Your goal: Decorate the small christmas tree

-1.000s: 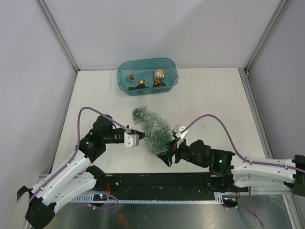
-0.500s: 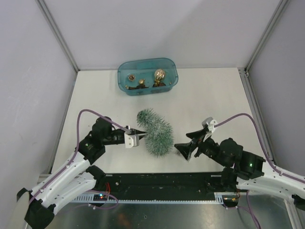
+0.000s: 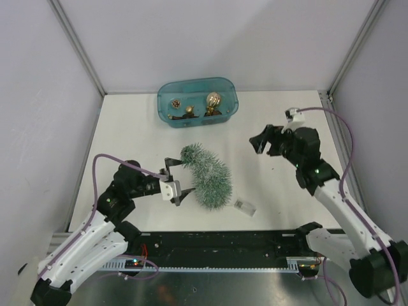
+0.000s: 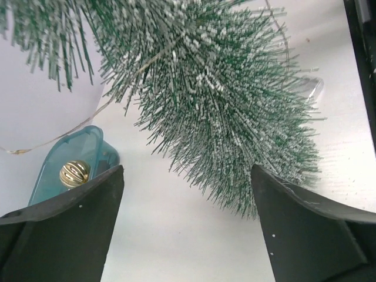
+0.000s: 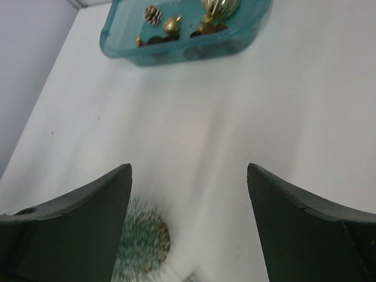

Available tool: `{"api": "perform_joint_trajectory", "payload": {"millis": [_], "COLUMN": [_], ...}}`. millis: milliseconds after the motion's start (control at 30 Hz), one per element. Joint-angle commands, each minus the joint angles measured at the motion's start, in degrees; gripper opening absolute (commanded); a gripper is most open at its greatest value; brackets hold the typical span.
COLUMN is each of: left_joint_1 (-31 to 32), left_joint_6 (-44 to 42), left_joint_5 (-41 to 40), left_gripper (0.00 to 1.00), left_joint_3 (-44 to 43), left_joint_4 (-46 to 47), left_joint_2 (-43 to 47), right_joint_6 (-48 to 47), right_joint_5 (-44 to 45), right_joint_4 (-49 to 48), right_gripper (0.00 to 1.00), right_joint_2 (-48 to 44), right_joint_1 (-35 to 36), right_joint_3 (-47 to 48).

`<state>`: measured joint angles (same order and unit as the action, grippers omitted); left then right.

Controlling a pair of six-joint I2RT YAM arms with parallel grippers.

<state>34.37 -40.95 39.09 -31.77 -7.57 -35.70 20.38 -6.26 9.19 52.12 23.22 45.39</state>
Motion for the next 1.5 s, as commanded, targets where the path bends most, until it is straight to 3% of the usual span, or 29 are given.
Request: {"api": "perform_joint_trajectory", "payload": {"millis": [0, 300, 500, 767, 900, 1167, 1467], "left_joint_1": [-0.1, -0.5, -3.4, -7.4, -11.2, -27.3, -30.9], "left_joint_6": [1.5, 5.2, 8.2, 12.3, 16.7, 24.9, 23.5], "left_joint_5": [-1.8, -6.8, -11.2, -12.4, -12.1, -6.6, -5.4], "left_gripper": [0.97, 1.0, 1.0, 1.0, 1.0, 1.0, 1.0], "left_joint_3": [0.3, 2.3, 3.2, 3.2, 1.9, -3.0, -7.9], "left_joint_4": [-0.2, -4.1, -5.3, -6.7, -6.7, -5.3, -4.4], "left_joint_2": [2.2, 5.0, 5.2, 5.0, 2.5, -8.6, -16.4], "right_joint_6": [2.9, 0.8, -0.6, -1.2, -2.0, -2.6, -1.7], "right_joint_5": [-9.9, -8.0, -3.7, -1.0, 0.7, 5.5, 11.9], "right_joint_4": [-12.7, -17.5, -10.2, -0.1, 5.1, 9.4, -1.9], "right_gripper": [0.83, 0.78, 0.74, 0.73, 0.71, 0.56, 0.27], "right_joint_2": [10.1, 46.0, 70.0, 89.2, 94.6, 94.4, 72.2], "right_joint_1": [-6.1, -8.5, -8.8, -9.3, -9.2, -8.4, -10.0], "right_joint_3": [6.9, 29.6, 54.3, 79.4, 87.2, 84.9, 49.9]}}
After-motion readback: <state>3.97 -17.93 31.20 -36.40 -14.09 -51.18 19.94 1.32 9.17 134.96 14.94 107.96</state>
